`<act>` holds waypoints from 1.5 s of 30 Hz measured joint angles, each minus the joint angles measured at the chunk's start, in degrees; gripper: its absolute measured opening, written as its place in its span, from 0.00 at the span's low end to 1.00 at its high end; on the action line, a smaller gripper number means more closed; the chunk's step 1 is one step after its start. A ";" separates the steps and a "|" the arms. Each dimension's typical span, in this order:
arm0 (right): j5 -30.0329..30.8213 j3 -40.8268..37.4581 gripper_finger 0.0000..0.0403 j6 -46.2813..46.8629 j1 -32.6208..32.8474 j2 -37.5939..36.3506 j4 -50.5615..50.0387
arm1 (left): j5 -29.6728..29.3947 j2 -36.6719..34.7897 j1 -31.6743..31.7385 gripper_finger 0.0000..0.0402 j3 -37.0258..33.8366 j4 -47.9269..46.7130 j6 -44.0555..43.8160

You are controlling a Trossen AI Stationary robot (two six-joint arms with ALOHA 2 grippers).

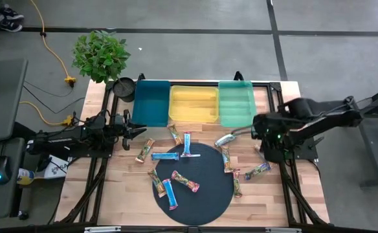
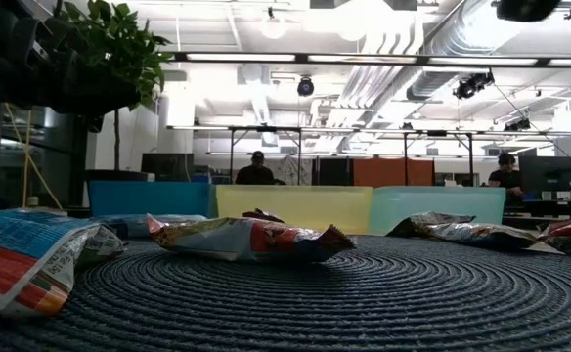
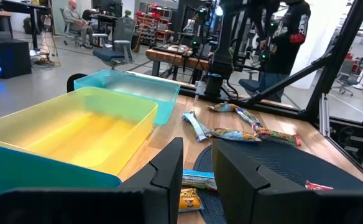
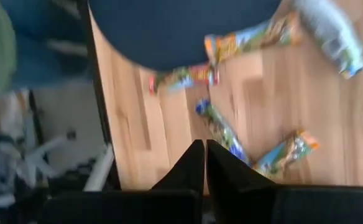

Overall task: Pick and place Granola Bars by type
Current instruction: Put the violet granola bar into the green bin

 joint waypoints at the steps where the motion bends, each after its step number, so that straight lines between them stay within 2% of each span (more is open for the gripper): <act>1: 0.06 -1.15 0.00 -0.01 1.20 -0.02 -0.10 | 0.00 0.01 0.00 0.21 0.00 0.00 0.00; 8: 4.77 -11.36 0.00 0.39 8.51 -0.03 4.85 | 0.00 -0.01 0.00 0.21 0.00 0.01 0.00; 13: 4.37 -19.94 0.00 0.81 13.48 -0.01 14.15 | 0.00 -0.01 -0.01 0.21 -0.01 0.01 0.00; 17: 4.54 -25.47 0.00 1.87 16.88 0.01 17.85 | 0.00 0.00 -0.01 0.21 0.01 0.01 0.00; 24: 6.98 -31.83 0.00 2.42 19.88 0.01 20.91 | 0.00 -0.01 0.01 0.21 0.01 0.01 0.00; 30: 7.33 -33.47 0.01 2.89 19.84 0.01 24.76 | 0.02 0.01 -0.01 0.21 -0.01 0.00 0.00; 35: 8.44 -33.47 0.12 2.45 19.82 0.01 27.74 | 0.04 0.01 -0.01 0.21 0.01 -0.02 0.00; 45: 15.10 -33.47 0.52 -0.87 19.83 0.10 30.28 | 0.04 -0.01 0.01 0.21 -0.01 -0.01 0.00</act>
